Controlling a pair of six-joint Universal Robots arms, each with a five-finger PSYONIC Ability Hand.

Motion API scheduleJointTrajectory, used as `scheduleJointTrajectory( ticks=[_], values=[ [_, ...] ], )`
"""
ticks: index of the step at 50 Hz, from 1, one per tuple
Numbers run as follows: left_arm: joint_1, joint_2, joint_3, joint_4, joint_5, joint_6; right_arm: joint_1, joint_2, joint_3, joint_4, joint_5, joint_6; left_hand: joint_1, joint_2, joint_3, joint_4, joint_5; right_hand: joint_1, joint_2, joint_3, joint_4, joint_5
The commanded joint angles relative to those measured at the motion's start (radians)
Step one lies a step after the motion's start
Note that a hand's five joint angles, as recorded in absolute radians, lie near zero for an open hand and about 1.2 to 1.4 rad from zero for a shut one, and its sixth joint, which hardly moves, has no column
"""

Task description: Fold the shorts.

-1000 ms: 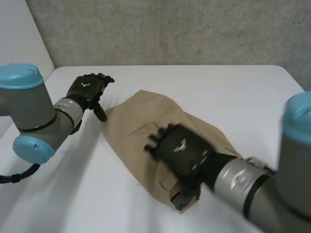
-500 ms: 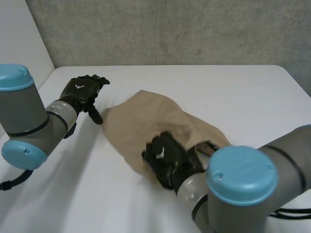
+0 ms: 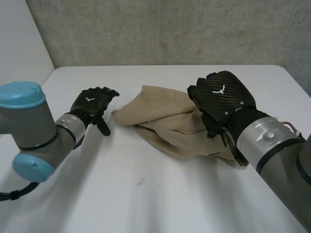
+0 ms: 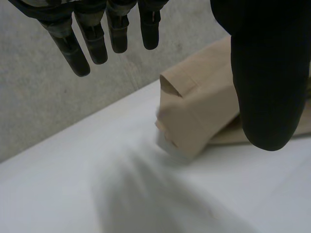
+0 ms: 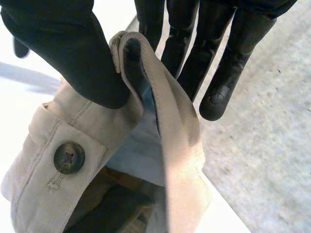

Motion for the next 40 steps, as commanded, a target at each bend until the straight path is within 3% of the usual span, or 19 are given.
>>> scheduleJointTrajectory(
  ticks=[1, 15, 19, 24, 27, 33, 40],
  values=[
    [-0.029, -0.040, 0.023, 0.162, 0.000, -0.003, 0.000, -0.059, 0.036, 0.011, -0.092, -0.008, 0.006, 0.013, 0.006, 0.014, 0.005, 0.431, 0.224, 0.224, 0.208, 0.254],
    [-0.093, -0.118, 0.063, 0.078, 0.015, 0.001, -0.029, -0.110, 0.057, 0.028, -0.099, -0.008, 0.109, 0.116, 0.109, 0.117, 0.107, 0.431, 0.224, 0.224, 0.208, 0.254],
    [-0.093, -0.135, 0.072, 0.084, 0.015, 0.002, -0.033, -0.110, 0.059, 0.032, -0.101, -0.011, 0.302, 0.309, 0.302, 0.310, 0.301, 0.431, 0.224, 0.224, 0.208, 0.254],
    [-0.093, -0.168, 0.115, 0.087, 0.003, 0.001, -0.041, -0.116, 0.057, 0.046, -0.099, -0.010, 0.731, 0.737, 0.731, 0.738, 0.729, 0.431, 0.224, 0.224, 0.208, 0.254],
    [-0.093, -0.188, 0.147, 0.086, 0.001, 0.000, -0.050, -0.129, 0.056, 0.049, -0.098, -0.013, 1.176, 1.183, 1.176, 1.184, 1.174, 0.431, 0.224, 0.224, 0.208, 0.254],
    [-0.093, -0.143, 0.145, 0.075, -0.006, 0.001, -0.109, -0.142, 0.040, 0.052, -0.099, -0.016, 1.177, 1.184, 1.177, 1.185, 1.176, 0.431, 0.224, 0.224, 0.208, 0.254],
    [-0.085, 0.100, 0.074, 0.054, -0.042, -0.006, -0.173, -0.154, 0.000, 0.068, -0.104, -0.021, 1.177, 1.184, 1.177, 1.185, 1.176, 0.431, 0.224, 0.224, 0.208, 0.254]
  ],
)
